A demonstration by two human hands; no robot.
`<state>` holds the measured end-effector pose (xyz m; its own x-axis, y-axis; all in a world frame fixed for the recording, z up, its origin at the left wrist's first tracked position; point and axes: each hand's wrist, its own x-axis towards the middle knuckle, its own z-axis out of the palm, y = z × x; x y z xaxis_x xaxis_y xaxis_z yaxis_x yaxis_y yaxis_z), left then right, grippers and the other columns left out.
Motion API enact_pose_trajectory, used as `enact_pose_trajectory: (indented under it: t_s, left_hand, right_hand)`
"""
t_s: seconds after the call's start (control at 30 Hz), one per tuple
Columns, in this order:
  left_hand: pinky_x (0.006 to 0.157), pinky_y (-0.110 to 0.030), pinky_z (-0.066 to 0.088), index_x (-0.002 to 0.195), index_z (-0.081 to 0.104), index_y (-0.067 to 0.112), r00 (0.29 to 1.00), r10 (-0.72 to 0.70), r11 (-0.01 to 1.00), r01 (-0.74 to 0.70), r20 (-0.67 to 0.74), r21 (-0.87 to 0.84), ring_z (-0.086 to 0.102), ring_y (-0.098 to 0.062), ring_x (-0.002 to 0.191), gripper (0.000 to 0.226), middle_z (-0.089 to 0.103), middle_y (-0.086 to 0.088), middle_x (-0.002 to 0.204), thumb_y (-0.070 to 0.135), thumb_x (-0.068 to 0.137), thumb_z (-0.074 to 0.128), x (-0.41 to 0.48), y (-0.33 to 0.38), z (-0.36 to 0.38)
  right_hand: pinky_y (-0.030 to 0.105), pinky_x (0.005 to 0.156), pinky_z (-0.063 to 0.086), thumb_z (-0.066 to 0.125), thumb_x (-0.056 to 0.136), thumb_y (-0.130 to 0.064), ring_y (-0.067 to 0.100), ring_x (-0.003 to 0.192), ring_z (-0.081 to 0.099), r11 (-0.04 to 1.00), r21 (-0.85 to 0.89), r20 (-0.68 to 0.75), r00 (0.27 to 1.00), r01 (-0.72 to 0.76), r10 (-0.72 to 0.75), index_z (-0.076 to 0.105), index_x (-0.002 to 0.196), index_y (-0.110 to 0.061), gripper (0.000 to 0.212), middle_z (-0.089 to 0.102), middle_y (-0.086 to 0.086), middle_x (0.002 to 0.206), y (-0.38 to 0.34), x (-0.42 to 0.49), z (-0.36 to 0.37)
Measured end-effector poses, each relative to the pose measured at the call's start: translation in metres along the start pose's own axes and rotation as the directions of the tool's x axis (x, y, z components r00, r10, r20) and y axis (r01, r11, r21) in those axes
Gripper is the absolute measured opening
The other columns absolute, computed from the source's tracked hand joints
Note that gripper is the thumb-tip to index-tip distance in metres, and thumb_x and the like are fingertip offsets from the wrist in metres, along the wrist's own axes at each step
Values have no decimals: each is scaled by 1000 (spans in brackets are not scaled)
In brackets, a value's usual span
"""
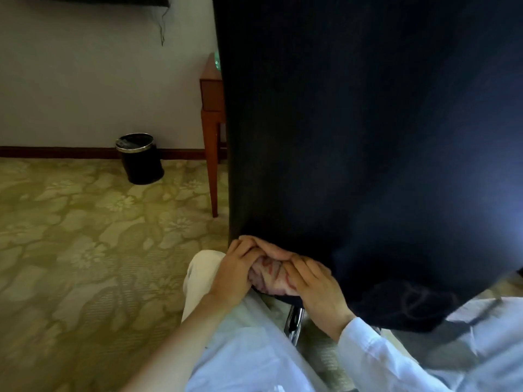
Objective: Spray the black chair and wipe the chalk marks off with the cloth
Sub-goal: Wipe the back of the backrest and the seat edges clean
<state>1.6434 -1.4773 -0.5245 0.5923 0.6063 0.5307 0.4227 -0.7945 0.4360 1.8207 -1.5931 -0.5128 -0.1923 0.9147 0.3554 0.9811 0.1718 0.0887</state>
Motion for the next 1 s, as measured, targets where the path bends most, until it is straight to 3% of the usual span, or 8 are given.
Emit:
enact_pose_trajectory:
  t_s: [0.13, 0.3, 0.43, 0.57, 0.67, 0.87, 0.93, 1.0]
  left_hand:
    - [81, -39, 56, 109, 64, 14, 997, 58, 997, -61, 59, 55, 44, -22, 105, 54, 47, 0, 117, -2, 58, 75, 0, 17, 0]
    - [80, -38, 55, 110, 66, 8, 972, 229, 971, -224, -49, 84, 50, -30, 106, 34, 58, -8, 119, 12, 77, 56, 36, 75, -18]
    - [77, -33, 52, 109, 68, 3, 917, 343, 937, -318, -205, 147, 54, -33, 103, 28, 62, -12, 116, 10, 82, 61, 81, 128, -51]
    - [90, -30, 44, 109, 67, 0, 841, 424, 906, -387, -338, 173, 52, -30, 102, 29, 62, -14, 116, 5, 81, 65, 111, 166, -67]
    - [95, -29, 42, 110, 68, -1, 819, 436, 900, -390, -372, 196, 51, -29, 103, 27, 63, -15, 116, 9, 84, 66, 108, 171, -56]
    - [83, -31, 54, 106, 70, 3, 867, 468, 876, -430, -172, 220, 53, -28, 105, 25, 65, -9, 113, 11, 85, 59, 59, 142, 25]
    - [77, -29, 56, 101, 72, 6, 888, 456, 875, -432, -68, 217, 51, -24, 105, 25, 67, -6, 110, 13, 85, 54, 38, 131, 60]
    - [73, -29, 57, 99, 72, 8, 915, 403, 899, -402, 32, 175, 50, -22, 105, 26, 67, -3, 109, 17, 85, 52, 19, 120, 93]
  right_hand:
    - [32, 75, 57, 85, 49, -19, 21, 100, 47, 999, -8, -106, 993, 47, -48, 66, 107, -14, 61, 64, 3, 107, 15, -6, -20]
    - [38, 74, 57, 46, 70, -4, 26, 99, 48, 999, -45, -363, 931, 10, -26, 67, 104, -4, 40, 68, 13, 103, 51, -16, -82]
    - [40, 79, 53, 55, 70, 8, 31, 100, 52, 992, -111, -501, 865, -57, -7, 69, 108, -4, 42, 65, 14, 109, 77, -14, -153]
    - [38, 83, 51, 35, 97, -14, 30, 102, 51, 980, -179, -573, 819, -86, -33, 68, 113, -7, 37, 64, 13, 112, 98, -15, -206]
    - [35, 88, 48, 47, 90, -3, 29, 103, 51, 980, -185, -583, 811, -71, -52, 67, 116, -8, 33, 62, 10, 114, 107, -25, -198]
    - [38, 85, 51, 56, 81, 3, 29, 98, 57, 993, -112, -435, 900, -45, -9, 68, 110, -6, 33, 64, 11, 110, 120, -79, -106]
    - [39, 78, 54, 59, 88, -18, 29, 96, 61, 993, -99, -262, 965, -60, 32, 68, 111, -8, 27, 65, 10, 110, 124, -102, -67]
    - [37, 77, 55, 83, 59, -40, 28, 94, 62, 996, -72, 40, 998, -52, 55, 67, 111, -10, 62, 62, 7, 111, 125, -118, -34]
